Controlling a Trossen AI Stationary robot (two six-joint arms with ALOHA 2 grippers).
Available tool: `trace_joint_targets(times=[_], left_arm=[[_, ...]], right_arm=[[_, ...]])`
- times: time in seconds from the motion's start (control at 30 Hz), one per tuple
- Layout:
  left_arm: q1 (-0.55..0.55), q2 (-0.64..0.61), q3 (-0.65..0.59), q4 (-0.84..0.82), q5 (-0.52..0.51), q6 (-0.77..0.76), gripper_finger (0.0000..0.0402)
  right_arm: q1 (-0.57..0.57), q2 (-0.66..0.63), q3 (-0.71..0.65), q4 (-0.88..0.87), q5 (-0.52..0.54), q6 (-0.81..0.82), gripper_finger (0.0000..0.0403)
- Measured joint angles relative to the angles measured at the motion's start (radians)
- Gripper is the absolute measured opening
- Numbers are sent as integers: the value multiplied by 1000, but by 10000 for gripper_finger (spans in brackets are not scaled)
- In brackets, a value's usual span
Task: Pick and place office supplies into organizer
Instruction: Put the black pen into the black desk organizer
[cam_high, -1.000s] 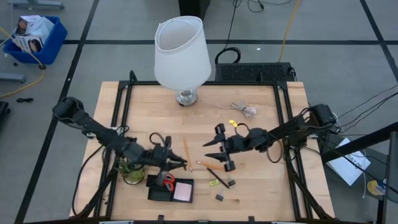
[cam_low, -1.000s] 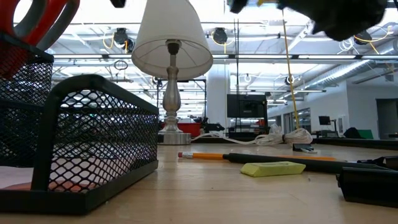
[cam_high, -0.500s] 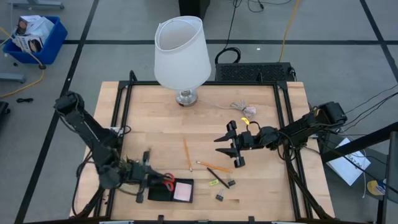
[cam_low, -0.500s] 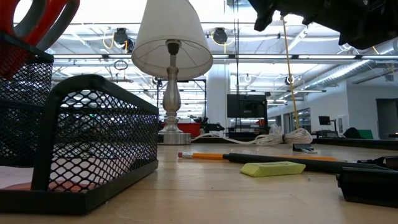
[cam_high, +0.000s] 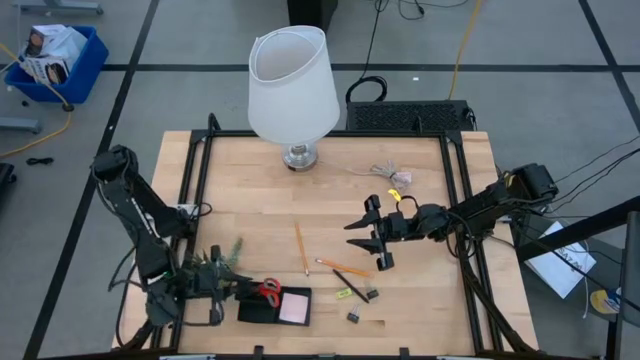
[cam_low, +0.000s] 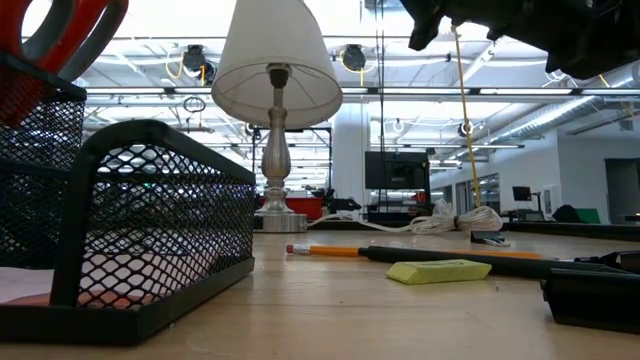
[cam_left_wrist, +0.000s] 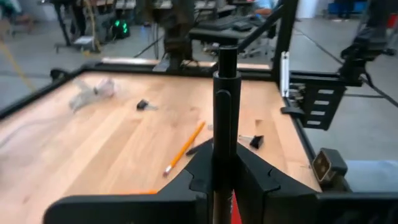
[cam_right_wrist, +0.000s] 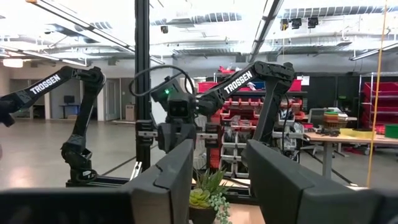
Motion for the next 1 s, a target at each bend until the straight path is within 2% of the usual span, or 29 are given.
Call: trace_joint_targets(times=[0.1,0.23,0.57,0.63,0.8,1.0], left_arm=[[0,6,-4,-50,-1,-104,63],[0,33,-41,-26,-1,-139,70],[0,78,-64,-5,-27,-190,6],[0,78,-64,7,-50,-185,4],[12,78,-64,76,-125,-100,32],[114,78,-64,181,-121,-22,73]], right_arm=[[0,0,0,-9,0,8,140],[0,1,0,-32,0,10,139],[0,1,0,-48,0,10,139],[0,1,0,-68,0,22,139],[0,1,0,-177,1,56,139],[-1,1,0,-283,27,153,139]])
